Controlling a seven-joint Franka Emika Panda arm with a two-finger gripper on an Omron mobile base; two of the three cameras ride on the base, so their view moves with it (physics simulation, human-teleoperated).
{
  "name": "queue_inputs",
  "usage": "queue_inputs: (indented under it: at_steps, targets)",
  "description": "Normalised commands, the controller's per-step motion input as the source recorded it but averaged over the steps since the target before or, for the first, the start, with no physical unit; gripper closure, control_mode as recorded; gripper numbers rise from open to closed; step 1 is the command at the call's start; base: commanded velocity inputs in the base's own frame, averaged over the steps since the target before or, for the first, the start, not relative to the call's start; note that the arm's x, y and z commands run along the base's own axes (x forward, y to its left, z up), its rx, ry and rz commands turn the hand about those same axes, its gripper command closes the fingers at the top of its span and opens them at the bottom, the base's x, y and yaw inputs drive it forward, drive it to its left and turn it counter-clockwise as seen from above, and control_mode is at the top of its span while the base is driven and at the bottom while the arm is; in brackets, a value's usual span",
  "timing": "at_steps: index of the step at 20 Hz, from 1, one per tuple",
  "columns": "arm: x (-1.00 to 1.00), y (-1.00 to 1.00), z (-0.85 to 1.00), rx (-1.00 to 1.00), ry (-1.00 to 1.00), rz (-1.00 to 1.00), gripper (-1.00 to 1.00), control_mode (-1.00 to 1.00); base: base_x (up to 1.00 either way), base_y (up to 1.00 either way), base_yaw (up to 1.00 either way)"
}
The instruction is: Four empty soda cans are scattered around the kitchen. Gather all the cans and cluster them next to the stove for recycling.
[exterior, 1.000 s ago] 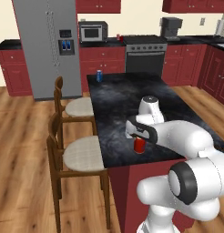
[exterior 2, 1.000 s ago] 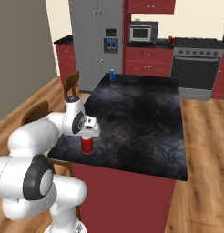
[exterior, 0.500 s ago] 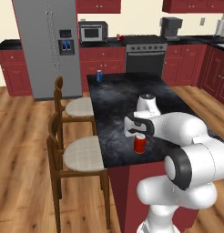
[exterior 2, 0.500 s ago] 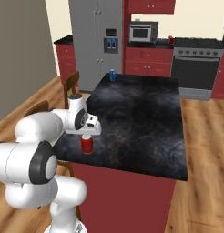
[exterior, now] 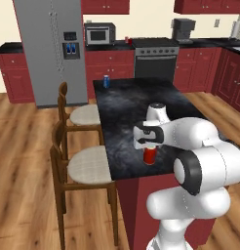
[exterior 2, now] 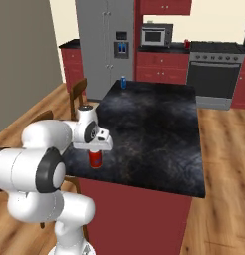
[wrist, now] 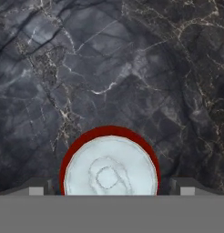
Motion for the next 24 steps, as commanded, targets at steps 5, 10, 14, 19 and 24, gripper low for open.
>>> queue_inputs:
  at_steps: [5, 10, 14, 19, 24]
  targets:
    - [0.04, -0.01, -0.15, 0.0, 0.04, 0.0, -1.0, -1.0, 0.0, 0.0, 0.0]
    - [0.05, 0.0, -0.22, 0.0, 0.05, 0.0, -1.0, -1.0, 0.0, 0.0, 0.0]
    - [0.02, 0.0, -0.21, 0.0, 0.05, 0.0, 1.0, -1.0, 0.0, 0.0, 0.0]
    - [0.02, 0.0, -0.17, 0.0, 0.03, 0.0, 1.0, -1.0, 0.0, 0.0, 0.0]
    - [-0.31, -0.04, 0.13, 0.0, -0.04, 0.0, 1.0, -1.0, 0.0, 0.0, 0.0]
